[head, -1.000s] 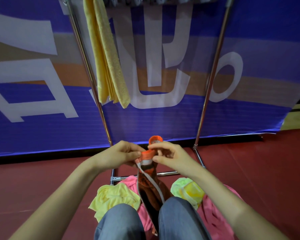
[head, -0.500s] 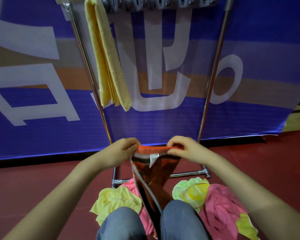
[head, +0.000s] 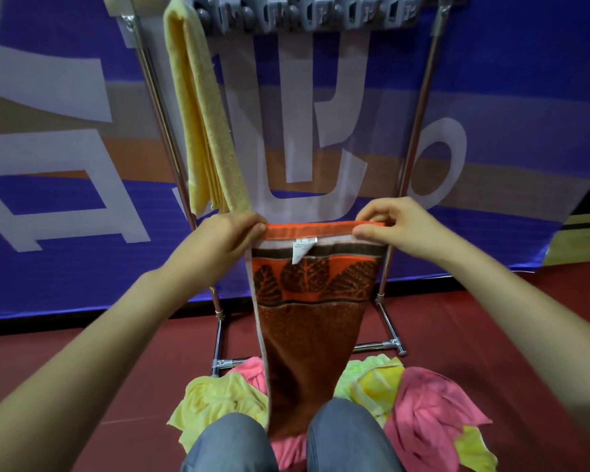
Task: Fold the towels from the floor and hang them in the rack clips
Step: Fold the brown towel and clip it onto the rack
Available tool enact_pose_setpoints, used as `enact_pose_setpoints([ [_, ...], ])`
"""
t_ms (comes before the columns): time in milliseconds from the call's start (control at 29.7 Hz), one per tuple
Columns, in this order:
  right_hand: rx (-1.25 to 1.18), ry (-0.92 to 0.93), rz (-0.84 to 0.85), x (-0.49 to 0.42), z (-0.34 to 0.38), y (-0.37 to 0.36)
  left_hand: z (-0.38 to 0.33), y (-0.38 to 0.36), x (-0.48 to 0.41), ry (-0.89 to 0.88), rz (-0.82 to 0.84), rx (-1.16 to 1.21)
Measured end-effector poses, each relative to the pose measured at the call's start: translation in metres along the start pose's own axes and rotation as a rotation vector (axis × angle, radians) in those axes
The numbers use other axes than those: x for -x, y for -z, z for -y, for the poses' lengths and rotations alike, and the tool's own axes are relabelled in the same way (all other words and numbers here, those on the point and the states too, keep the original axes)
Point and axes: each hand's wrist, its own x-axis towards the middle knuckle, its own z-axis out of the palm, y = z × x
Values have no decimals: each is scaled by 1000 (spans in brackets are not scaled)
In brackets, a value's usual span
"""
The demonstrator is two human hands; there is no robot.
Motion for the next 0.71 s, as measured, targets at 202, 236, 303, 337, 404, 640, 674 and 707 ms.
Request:
enact_pose_setpoints([
  [202, -3, -15, -101, -2, 1, -1, 0, 1, -1, 48, -120, -27],
  [236, -18, -27, -107, -3, 1, -3, 1, 0, 1, 70, -126, 0],
  [303, -42, -63, -115, -3, 0, -9, 3, -3, 5, 130, -133, 70],
  [337, -59, -87, -120, -3, 0, -12, 3, -5, 8, 164, -138, 102],
  [404, -106, -144, -123, -1, 1, -17, 4, -9, 12, 232, -145, 176],
  [640, -221, -323, -162, 5, 2, -44, -3, -39, 22, 414, -200, 313],
  [674, -232, -337, -172, 6, 3, -49, -5, -45, 22, 428, -218, 333],
  [707, -243, -345, -175, 6, 3, -55, -7, -50, 21, 435, -234, 352],
])
